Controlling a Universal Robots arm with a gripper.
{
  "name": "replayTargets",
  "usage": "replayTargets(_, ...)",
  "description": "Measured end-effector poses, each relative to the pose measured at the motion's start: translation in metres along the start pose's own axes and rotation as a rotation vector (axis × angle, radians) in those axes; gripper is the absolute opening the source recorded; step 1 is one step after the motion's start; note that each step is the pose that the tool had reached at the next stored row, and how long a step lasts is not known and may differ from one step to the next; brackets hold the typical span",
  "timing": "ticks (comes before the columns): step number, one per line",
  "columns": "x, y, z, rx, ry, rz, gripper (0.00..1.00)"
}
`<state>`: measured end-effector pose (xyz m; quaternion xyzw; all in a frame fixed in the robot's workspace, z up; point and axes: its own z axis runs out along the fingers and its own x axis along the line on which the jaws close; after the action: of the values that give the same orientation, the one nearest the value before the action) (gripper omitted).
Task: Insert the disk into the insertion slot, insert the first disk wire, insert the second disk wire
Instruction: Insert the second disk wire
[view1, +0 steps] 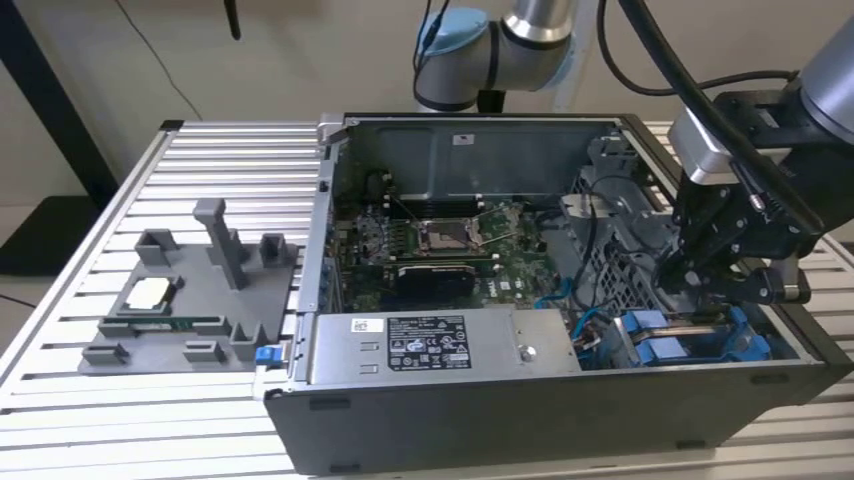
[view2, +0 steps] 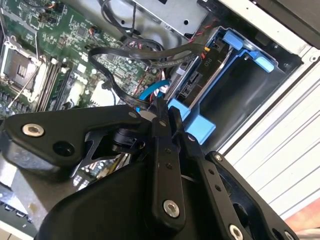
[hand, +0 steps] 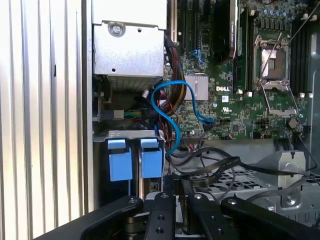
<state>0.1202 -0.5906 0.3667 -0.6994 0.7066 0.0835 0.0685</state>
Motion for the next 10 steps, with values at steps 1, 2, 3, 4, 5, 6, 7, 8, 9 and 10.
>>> replayTargets(1, 0.0001, 0.0000, 0.0002, 0.0000, 0.0001, 0.000, 0.16)
replayTargets(2, 0.0001, 0.0000, 0.0004, 0.0000, 0.0001, 0.000, 0.16)
replayTargets(3, 0.0001, 0.0000, 0.0005, 0.0000, 0.0000, 0.000, 0.16)
replayTargets(4, 0.0001, 0.0000, 0.0005, 0.0000, 0.0000, 0.000, 0.16)
replayTargets(5, 0.0001, 0.0000, 0.0005, 0.0000, 0.0000, 0.000, 0.16)
replayTargets(6, 0.0001, 0.0000, 0.0005, 0.0000, 0.0000, 0.000, 0.16)
replayTargets(7, 0.0001, 0.0000, 0.0005, 0.0000, 0.0000, 0.000, 0.16)
replayTargets(8, 0.0001, 0.0000, 0.0006, 0.0000, 0.0001, 0.000, 0.16)
replayTargets(9, 0.0001, 0.0000, 0.0007, 0.0000, 0.0000, 0.000, 0.16)
replayTargets(10, 0.0002, 0.0000, 0.0011, 0.0001, -0.0001, 0.000, 0.16)
